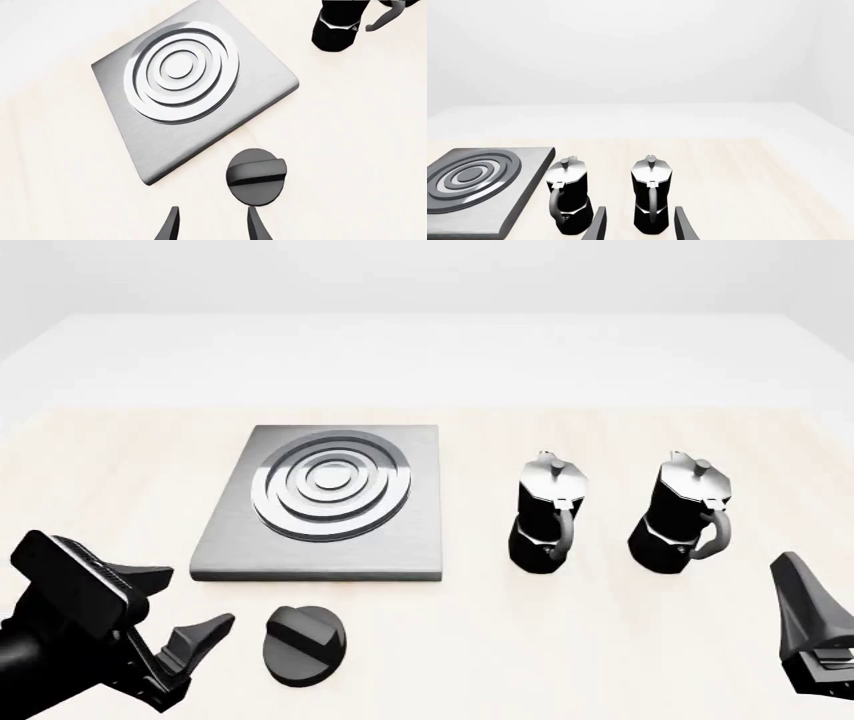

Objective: Turn off the stove.

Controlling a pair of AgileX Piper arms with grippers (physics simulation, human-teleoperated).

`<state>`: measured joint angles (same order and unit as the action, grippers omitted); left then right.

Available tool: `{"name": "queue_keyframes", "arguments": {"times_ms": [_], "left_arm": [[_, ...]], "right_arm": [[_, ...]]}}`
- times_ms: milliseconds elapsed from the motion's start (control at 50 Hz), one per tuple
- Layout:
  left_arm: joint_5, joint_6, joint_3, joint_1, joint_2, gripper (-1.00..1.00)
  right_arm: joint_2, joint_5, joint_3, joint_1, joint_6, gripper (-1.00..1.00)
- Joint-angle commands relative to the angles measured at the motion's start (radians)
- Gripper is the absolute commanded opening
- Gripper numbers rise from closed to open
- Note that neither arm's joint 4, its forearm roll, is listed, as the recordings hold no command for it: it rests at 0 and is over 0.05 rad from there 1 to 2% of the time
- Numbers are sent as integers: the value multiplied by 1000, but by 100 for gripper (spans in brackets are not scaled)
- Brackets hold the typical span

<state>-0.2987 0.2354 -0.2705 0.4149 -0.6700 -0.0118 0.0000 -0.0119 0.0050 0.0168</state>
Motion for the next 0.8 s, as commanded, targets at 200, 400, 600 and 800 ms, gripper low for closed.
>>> {"name": "queue_keyframes", "arguments": {"times_ms": [200,400,600,800], "left_arm": [[120,-2,61,4,-174,100],[234,34,74,-28,-293,100],[359,46,86,-24,-419,100],[415,60,74,-26,-492,100]], "right_arm": [[3,3,0,0,-1,100],[4,4,0,-1,-1,100],[5,5,0,-2,0,100],[3,3,0,-3,1,100]]}}
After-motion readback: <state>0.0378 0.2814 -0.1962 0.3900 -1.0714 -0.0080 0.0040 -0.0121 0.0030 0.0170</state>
